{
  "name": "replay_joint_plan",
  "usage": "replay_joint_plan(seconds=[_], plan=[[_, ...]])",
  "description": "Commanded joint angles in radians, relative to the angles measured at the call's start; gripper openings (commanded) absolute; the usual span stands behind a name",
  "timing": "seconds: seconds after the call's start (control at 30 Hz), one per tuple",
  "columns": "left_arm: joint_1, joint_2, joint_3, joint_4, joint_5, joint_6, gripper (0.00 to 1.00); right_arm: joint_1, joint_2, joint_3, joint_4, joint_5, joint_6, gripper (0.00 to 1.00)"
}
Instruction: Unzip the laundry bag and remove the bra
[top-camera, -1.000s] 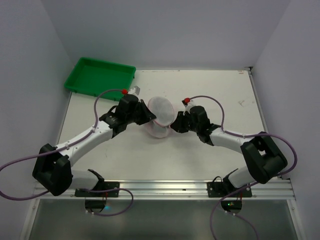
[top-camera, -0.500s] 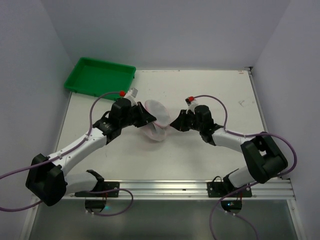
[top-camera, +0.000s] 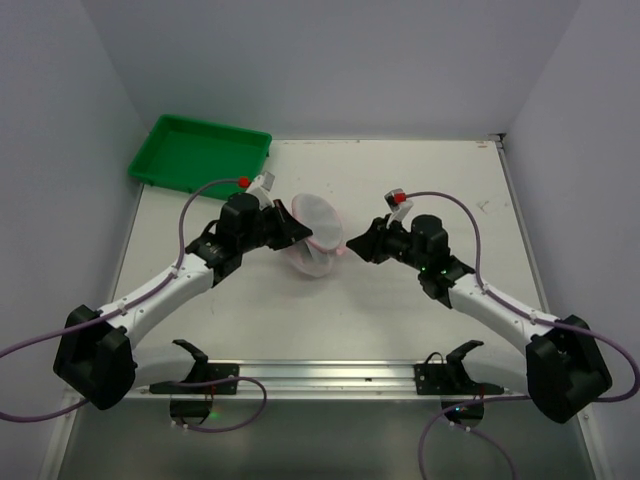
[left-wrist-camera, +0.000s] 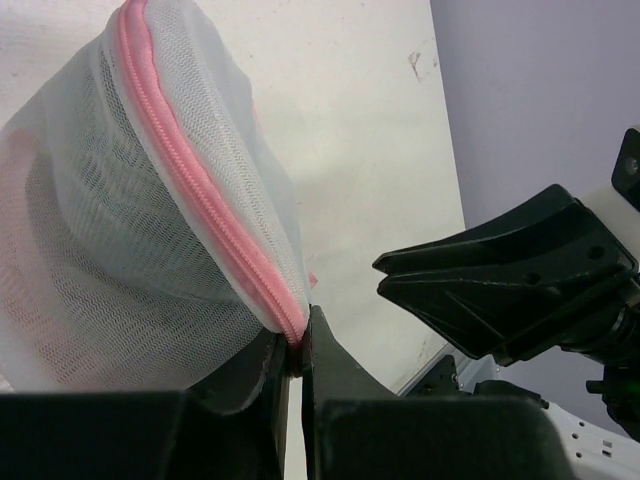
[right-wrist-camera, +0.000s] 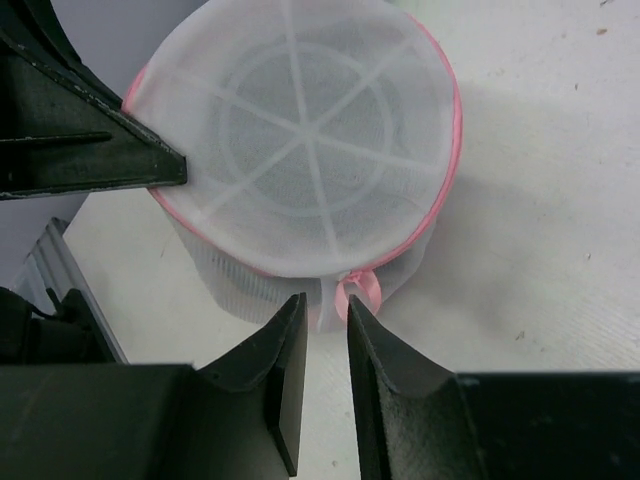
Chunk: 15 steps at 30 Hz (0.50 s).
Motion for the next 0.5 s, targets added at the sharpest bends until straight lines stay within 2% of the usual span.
replay_joint_plan(seconds=[0.0, 0.17, 0.47], plan=[[0.008, -0.008, 0.051, 0.041, 0.034, 0.048, 0.00, 0.000, 0.005, 0.045, -0.009, 0.016, -0.054, 0.25], [0.010, -0.008, 0.067, 0.041, 0.050, 0.060, 0.00, 0.000, 0.078, 0.065, 0.021, 0.033, -0.062, 0.16], [0.010, -0.008, 0.076, 0.015, 0.069, 0.052, 0.00, 0.001, 0.189, 0.078, 0.080, -0.073, -0.062, 0.13]])
